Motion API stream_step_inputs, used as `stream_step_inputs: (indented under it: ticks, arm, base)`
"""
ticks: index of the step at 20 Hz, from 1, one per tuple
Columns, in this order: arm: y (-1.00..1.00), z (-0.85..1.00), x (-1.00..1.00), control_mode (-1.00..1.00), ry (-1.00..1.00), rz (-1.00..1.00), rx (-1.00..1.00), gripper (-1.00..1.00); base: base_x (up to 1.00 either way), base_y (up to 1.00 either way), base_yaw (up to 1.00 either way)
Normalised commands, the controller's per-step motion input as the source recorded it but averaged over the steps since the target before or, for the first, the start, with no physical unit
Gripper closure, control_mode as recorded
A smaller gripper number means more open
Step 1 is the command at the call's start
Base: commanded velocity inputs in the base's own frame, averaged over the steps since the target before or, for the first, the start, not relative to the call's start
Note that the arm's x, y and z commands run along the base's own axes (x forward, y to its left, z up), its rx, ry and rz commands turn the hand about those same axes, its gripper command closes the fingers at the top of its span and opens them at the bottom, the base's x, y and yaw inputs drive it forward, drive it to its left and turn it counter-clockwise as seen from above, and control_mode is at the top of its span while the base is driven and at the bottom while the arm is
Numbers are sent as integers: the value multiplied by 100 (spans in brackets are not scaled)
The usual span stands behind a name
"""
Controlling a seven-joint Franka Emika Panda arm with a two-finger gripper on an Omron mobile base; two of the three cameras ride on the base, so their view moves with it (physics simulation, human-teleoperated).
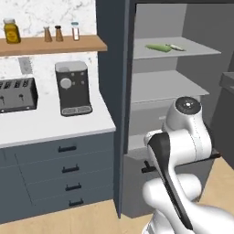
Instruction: Place one corn and one fish in each tupperware on the nearby counter, to pack two identical lunches.
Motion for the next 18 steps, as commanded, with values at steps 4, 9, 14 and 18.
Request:
stream_step_inputs:
  ticks: [4,9,14,18]
  arm:
    - [0,0,0,100,0,0,0,-100]
    - [0,0,0,100,0,0,0,-100]
    - [0,0,0,100,0,0,0,-100]
    - [0,0,0,100,0,0,0,-100]
  base:
    - [55,-98,7]
    - [62,-44,1]
    - [58,-14,0]
    - [34,0,-10]
